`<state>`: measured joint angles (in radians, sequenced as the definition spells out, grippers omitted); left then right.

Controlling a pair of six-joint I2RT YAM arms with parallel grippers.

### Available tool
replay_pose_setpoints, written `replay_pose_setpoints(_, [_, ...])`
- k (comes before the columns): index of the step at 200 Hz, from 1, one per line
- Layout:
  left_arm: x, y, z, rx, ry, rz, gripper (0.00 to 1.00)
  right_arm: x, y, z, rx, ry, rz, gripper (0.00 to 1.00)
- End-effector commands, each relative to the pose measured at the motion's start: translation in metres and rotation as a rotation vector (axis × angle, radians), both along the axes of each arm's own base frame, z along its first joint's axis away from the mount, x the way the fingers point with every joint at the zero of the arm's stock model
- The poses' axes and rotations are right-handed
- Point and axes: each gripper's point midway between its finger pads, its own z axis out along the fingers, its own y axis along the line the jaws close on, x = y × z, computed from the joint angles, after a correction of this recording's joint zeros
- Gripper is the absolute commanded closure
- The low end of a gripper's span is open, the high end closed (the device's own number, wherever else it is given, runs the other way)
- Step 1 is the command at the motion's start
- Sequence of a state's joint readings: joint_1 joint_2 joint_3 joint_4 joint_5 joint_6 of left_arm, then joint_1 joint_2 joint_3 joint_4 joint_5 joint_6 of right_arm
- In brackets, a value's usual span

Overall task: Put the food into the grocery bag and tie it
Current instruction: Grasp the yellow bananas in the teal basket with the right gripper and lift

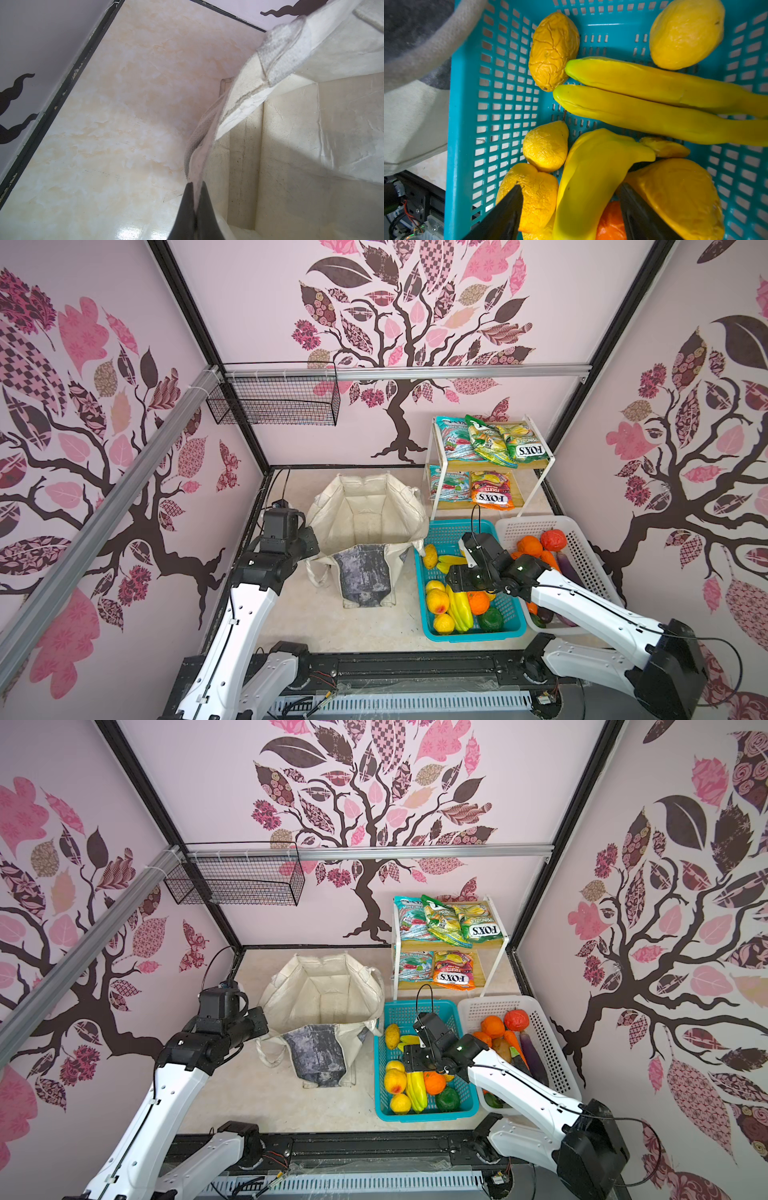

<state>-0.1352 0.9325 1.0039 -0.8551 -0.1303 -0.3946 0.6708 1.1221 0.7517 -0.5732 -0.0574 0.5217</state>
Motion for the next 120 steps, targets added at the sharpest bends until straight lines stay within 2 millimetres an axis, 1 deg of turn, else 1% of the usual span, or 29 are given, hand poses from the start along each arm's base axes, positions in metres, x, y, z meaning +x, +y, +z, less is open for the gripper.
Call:
replay_pose_setpoints(1, [-0.003,0.003,-0.005,0.014,-0.003,0.003,1.00,0.002,0.008,-0.009,0.014,0.032,0.006,0.28])
replay_pose_setpoints(29, [-0.003,0.003,-0.005,0.015,-0.003,0.002,1.00,0.003,0.009,-0.019,-0.001,0.066,-0.001,0.28])
replay_pose_setpoints(59, [-0.003,0.004,-0.004,0.016,-0.008,0.005,1.00,0.001,0.015,-0.028,0.029,0.091,0.000,0.29])
replay_pose_setpoints(88, [-0.004,0.004,-0.003,0.016,-0.011,0.006,1.00,0.002,0.017,-0.034,0.031,0.106,-0.011,0.39])
replay_pose_setpoints(120, [-0.004,0.004,-0.003,0.018,-0.013,0.005,1.00,0.006,0.015,-0.035,0.012,0.103,-0.030,0.52])
